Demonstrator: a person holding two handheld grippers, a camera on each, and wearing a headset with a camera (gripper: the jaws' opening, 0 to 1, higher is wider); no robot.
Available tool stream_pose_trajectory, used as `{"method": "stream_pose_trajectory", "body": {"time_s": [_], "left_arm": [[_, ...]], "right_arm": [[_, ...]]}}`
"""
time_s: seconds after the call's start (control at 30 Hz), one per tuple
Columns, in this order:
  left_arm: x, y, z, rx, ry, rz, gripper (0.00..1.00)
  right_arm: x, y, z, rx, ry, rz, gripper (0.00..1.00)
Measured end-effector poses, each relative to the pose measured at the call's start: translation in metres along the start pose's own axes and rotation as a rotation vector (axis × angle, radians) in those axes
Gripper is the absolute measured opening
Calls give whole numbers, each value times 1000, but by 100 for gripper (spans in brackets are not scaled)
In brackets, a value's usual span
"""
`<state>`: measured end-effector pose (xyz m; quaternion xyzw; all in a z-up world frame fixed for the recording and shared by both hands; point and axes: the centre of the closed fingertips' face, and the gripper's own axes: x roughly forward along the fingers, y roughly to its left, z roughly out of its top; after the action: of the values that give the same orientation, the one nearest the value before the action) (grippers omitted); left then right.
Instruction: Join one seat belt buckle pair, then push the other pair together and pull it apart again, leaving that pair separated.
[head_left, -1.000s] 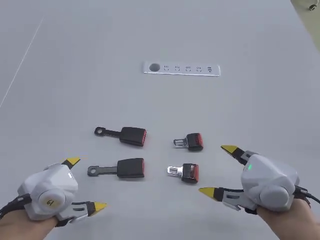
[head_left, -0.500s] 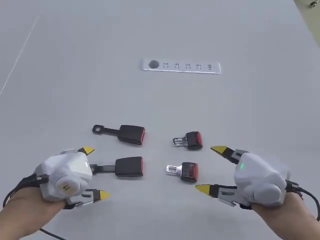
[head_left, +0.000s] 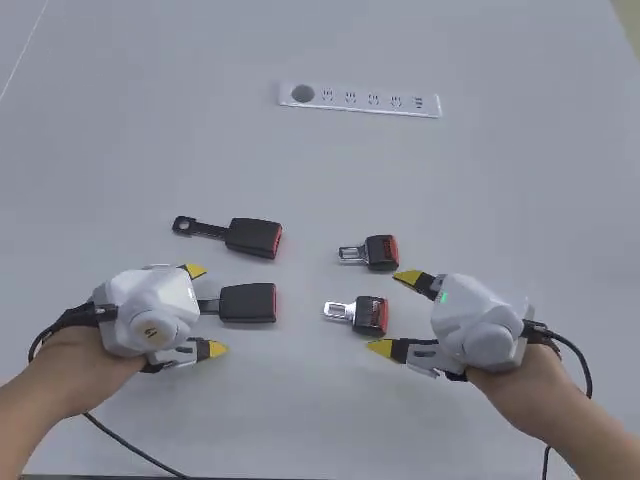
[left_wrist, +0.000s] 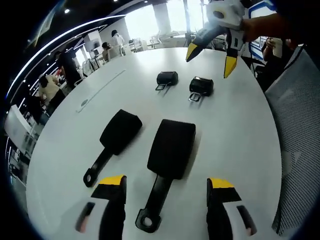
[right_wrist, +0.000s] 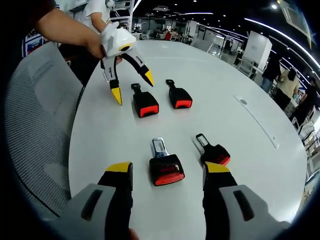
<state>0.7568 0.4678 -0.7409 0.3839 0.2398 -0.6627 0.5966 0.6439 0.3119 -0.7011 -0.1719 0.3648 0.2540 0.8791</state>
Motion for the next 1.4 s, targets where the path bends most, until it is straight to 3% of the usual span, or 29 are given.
{"method": "stream_pose_trajectory", "body": {"time_s": [0.4, 0.53, 0.77, 0.9, 1.1, 1.4], "left_arm": [[7, 4, 16, 34, 7, -49, 56], [9, 1, 17, 31, 12, -88, 49], [14, -1, 17, 47, 29, -127, 46], [17, -11, 17, 79, 47, -181, 41], [17, -9, 19, 89, 51, -191, 38], [18, -8, 20, 125, 54, -210, 34]], "right_arm": [[14, 2, -10, -4, 36, 34, 51], [17, -2, -16, -3, 49, 42, 51], [27, 0, -21, -13, 69, 75, 49], [35, 2, -28, -15, 91, 109, 48], [39, -1, -28, 19, 82, 144, 46], [40, -3, -28, -56, 116, 203, 38]]}}
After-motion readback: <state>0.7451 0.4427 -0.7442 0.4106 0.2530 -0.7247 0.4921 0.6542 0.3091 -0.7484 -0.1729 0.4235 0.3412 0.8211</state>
